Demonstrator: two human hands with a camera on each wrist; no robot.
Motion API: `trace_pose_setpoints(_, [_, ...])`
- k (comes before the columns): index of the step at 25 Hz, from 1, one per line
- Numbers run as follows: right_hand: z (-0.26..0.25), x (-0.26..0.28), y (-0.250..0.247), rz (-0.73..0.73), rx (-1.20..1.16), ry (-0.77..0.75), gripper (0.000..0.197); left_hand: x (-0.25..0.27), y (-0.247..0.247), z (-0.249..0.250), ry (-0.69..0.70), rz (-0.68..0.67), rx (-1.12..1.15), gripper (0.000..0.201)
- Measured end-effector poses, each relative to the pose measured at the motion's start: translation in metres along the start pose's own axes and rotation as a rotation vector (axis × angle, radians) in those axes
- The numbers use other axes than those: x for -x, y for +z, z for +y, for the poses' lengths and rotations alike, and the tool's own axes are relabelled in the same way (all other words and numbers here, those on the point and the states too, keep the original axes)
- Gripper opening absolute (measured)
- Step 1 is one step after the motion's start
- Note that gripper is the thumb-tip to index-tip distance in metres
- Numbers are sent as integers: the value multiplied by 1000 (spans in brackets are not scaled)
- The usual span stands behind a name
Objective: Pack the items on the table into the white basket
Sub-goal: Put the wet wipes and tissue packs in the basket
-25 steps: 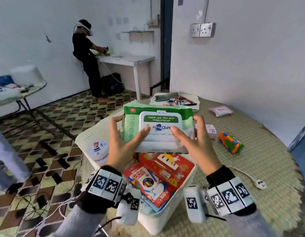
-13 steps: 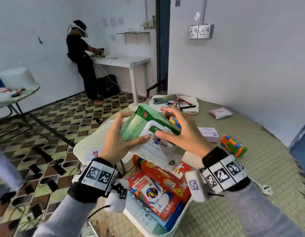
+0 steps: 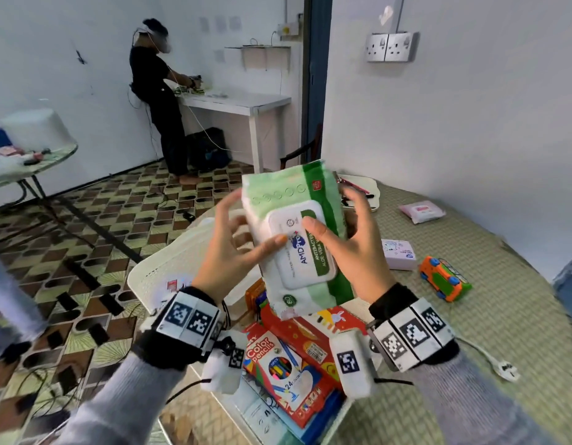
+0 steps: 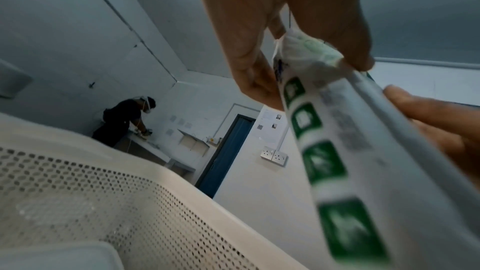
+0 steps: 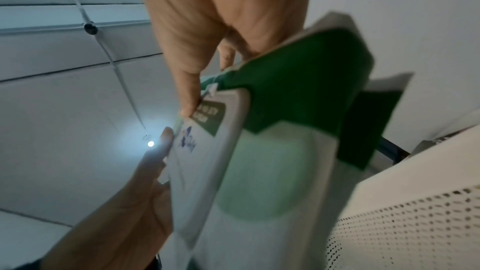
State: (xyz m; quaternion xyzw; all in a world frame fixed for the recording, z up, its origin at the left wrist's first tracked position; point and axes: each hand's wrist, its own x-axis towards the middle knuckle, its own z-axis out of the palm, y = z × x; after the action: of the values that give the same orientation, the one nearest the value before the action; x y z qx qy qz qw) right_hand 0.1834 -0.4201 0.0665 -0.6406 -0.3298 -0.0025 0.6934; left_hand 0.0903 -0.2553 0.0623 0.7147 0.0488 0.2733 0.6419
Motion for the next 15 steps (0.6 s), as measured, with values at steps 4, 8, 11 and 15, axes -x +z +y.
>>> trace_pose_setpoints(4, [2, -11, 11, 174, -225, 120, 60, -1, 8, -17, -120, -165, 48, 91])
trace_pose_setpoints(8, [10, -24, 22, 208, -255, 196, 68, -26, -5, -21, -90, -238, 67, 86])
trace_pose_setpoints(11, [12, -38, 20, 230, -155, 162, 80, -51, -32, -26, -58, -334, 21, 80])
trace_pose_setpoints(15, [9, -55, 13, 128, 140, 105, 77, -83, -65, -37, -86, -538, -62, 80])
